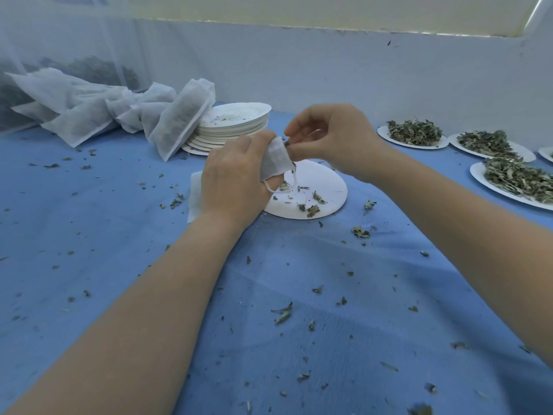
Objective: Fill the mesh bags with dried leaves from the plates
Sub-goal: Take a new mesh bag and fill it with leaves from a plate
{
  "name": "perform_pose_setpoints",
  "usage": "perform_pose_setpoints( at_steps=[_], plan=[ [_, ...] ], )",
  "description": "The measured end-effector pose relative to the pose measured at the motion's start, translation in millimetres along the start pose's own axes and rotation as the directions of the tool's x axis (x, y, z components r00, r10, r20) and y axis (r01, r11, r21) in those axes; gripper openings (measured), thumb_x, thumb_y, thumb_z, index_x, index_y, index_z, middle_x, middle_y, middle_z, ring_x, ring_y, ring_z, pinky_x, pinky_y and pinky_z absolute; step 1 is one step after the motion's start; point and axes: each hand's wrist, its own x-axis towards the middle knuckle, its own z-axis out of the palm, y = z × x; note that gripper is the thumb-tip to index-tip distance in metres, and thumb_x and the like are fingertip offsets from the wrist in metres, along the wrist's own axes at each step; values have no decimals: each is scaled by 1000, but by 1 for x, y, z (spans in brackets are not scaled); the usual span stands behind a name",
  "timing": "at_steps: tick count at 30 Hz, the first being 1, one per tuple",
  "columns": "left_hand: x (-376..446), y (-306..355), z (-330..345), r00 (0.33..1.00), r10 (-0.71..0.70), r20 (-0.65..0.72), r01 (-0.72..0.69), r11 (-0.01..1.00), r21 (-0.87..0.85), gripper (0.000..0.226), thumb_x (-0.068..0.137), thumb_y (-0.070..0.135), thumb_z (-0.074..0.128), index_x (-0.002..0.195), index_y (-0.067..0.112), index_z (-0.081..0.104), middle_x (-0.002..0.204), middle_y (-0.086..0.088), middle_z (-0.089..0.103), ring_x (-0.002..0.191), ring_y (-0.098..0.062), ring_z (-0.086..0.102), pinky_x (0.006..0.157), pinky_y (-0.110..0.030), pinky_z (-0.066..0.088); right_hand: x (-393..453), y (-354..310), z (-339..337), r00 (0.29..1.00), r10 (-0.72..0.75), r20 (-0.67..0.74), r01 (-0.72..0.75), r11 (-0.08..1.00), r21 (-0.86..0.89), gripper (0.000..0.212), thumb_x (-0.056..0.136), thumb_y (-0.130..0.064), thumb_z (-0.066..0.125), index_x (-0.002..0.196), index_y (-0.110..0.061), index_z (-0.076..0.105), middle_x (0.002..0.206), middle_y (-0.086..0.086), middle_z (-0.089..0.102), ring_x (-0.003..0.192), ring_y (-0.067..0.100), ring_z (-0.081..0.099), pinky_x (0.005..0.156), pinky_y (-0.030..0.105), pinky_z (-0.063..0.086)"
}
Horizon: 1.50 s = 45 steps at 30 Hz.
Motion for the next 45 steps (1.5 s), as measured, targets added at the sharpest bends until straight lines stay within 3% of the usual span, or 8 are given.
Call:
perform_pose_setpoints(
  at_steps=[11,16,19,23,29,34,37,45],
  plan=[
    [2,0,1,976,-216,-23,204,949,-239,38,79,25,70,113,14,60,103,1,65,96,-20,57,84,-30,41,1,7,12,992,120,-44,-94,916,390,13,75,-7,77,81,-11,66,70,1,72,68,15,70,70,22,56],
    [0,1,0,990,-143,1,138,955,-263,39,74,19,71,111,9,63,103,-6,66,97,-24,58,85,-37,44,-6,8,12,999,12,53,-15,998,55,16,79,-13,73,83,-28,75,75,-3,73,71,8,66,77,21,53],
    [0,3,1,999,-19,28,24,981,-194,41,72,19,68,110,4,65,102,-12,66,96,-31,59,84,-43,45,-3,3,15,995,-13,99,25,993,-113,11,79,-9,68,79,-15,77,61,-2,65,55,6,51,59,22,44],
    [0,3,1,999,-32,14,34,978,-208,47,68,18,78,110,4,63,102,-10,65,95,-30,59,82,-41,45,-3,-4,18,984,-31,178,46,996,-79,14,76,-2,62,73,-9,73,50,-10,57,44,1,47,50,14,40],
    [0,-3,-3,994,-47,99,63,984,-169,93,56,41,85,133,8,43,121,-6,57,110,-25,54,92,-39,43,-3,-2,4,982,-90,167,110,987,-114,41,78,0,58,82,-40,66,74,-32,66,47,-8,51,43,8,37],
    [0,-15,3,989,-121,90,119,993,25,60,69,9,65,127,12,50,113,-10,59,103,-32,52,86,-39,38,3,5,4,995,-65,70,73,990,-123,34,75,-1,58,83,-30,73,64,-22,67,50,5,52,54,22,49],
    [0,-16,3,997,-79,-1,78,991,108,48,68,-1,62,116,6,59,100,-16,63,93,-36,55,79,-43,38,6,2,8,991,-53,125,67,992,-104,36,81,-1,56,89,-31,73,66,-16,68,52,-1,54,55,13,47],
    [3,-26,1,990,-127,-56,135,974,181,43,76,5,64,118,10,57,107,-13,61,99,-34,52,86,-41,35,4,9,-4,977,-76,197,68,997,45,32,77,2,70,87,-28,71,85,-9,73,66,4,64,65,20,54]
  ],
)
